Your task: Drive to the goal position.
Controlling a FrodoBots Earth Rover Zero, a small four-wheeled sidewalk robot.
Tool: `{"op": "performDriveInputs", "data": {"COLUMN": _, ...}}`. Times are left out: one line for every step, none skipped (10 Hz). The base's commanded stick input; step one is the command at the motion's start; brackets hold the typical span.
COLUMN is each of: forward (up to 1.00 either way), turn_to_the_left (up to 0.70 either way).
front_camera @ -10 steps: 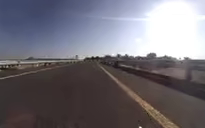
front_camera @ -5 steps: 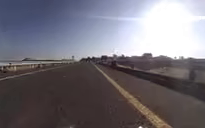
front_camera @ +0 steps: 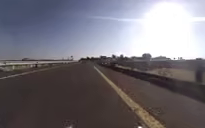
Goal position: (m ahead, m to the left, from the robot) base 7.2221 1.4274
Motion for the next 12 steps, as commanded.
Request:
{"op": "performDriveInputs", "data": {"forward": 0.70, "turn_to_the_left": 0.00}}
{"op": "performDriveInputs", "data": {"forward": 0.70, "turn_to_the_left": 0.00}}
{"op": "performDriveInputs", "data": {"forward": 0.70, "turn_to_the_left": 0.00}}
{"op": "performDriveInputs", "data": {"forward": 0.70, "turn_to_the_left": 0.00}}
{"op": "performDriveInputs", "data": {"forward": 0.70, "turn_to_the_left": 0.00}}
{"op": "performDriveInputs", "data": {"forward": 0.70, "turn_to_the_left": 0.00}}
{"op": "performDriveInputs", "data": {"forward": 0.70, "turn_to_the_left": 0.00}}
{"op": "performDriveInputs", "data": {"forward": 0.70, "turn_to_the_left": 0.00}}
{"op": "performDriveInputs", "data": {"forward": 0.70, "turn_to_the_left": 0.00}}
{"op": "performDriveInputs", "data": {"forward": 0.70, "turn_to_the_left": 0.00}}
{"op": "performDriveInputs", "data": {"forward": 0.70, "turn_to_the_left": 0.00}}
{"op": "performDriveInputs", "data": {"forward": 0.70, "turn_to_the_left": 0.00}}
